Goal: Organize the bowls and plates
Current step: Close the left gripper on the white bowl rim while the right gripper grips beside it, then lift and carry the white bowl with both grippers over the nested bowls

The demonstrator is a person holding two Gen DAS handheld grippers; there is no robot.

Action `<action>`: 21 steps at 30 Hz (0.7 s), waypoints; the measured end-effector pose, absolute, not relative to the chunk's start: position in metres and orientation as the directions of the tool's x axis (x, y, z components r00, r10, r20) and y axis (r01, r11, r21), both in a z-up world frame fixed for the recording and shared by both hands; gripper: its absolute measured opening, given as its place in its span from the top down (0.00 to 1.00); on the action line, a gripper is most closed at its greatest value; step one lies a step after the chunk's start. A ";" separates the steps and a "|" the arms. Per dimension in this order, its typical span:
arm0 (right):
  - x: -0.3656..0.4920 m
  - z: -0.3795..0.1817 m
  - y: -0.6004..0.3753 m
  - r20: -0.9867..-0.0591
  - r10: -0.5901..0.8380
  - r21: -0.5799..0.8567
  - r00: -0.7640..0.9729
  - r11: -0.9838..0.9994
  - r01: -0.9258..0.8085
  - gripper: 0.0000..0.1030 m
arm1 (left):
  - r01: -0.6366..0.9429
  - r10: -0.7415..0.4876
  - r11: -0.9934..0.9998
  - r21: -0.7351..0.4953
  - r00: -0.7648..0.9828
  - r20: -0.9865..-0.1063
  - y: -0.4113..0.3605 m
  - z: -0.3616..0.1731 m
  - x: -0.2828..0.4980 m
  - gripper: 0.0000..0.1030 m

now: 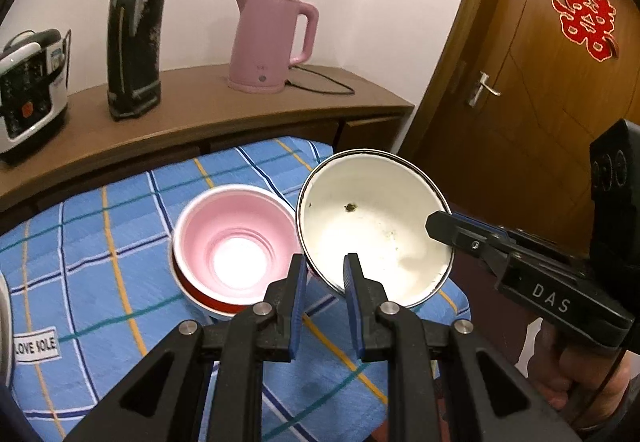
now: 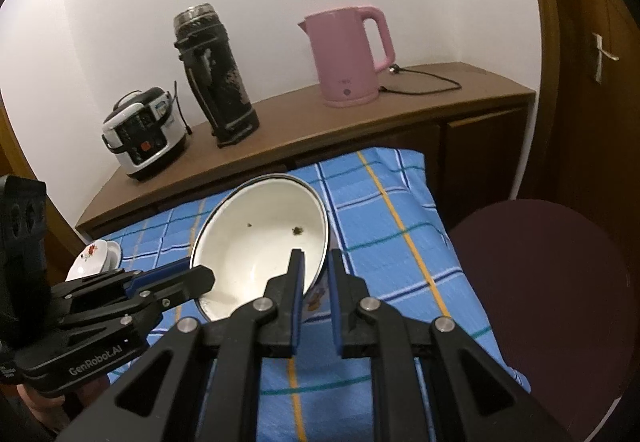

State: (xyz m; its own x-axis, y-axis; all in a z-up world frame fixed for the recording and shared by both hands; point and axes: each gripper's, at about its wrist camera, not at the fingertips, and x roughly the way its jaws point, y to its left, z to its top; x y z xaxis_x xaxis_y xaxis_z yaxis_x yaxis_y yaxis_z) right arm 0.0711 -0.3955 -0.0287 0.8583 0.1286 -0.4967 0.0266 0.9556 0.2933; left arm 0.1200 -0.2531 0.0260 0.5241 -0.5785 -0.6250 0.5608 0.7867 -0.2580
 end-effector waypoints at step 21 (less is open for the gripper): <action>0.110 0.001 -0.348 -0.484 0.145 0.252 0.863 0.967 -0.021 0.88 | 0.528 -0.546 0.821 -0.218 0.613 -0.571 -0.208 0.041 0.157 0.80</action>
